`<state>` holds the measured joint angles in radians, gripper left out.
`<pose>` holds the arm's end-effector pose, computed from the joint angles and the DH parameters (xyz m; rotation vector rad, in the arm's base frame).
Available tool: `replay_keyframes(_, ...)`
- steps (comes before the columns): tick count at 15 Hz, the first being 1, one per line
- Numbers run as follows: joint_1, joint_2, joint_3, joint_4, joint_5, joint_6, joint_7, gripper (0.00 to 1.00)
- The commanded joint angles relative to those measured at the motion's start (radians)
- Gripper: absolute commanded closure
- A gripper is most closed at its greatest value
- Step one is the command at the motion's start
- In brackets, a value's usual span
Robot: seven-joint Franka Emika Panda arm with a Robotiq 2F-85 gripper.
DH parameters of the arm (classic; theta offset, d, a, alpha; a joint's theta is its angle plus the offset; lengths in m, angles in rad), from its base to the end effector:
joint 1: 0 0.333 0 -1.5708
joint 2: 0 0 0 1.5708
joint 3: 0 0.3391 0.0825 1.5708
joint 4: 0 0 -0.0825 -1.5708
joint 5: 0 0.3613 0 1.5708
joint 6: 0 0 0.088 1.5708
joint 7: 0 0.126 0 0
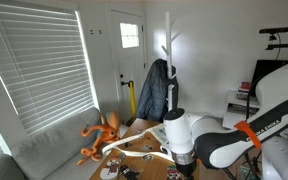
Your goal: Put the book in the green bowl
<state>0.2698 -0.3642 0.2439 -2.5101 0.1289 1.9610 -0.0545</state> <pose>0.3158 0.1913 0.4077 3.0218 0.7456 -0.3015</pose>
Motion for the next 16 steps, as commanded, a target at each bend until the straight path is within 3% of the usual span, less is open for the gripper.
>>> replay_keyframes(1, 0.019, 0.067, 0.032, 0.023, -0.003, 0.097, 0.034, 0.00)
replay_keyframes(6, 0.039, 0.131, 0.071, 0.035, -0.025, 0.161, 0.049, 0.00)
replay_keyframes(16, 0.028, 0.168, 0.061, 0.045, -0.019, 0.171, 0.085, 0.00)
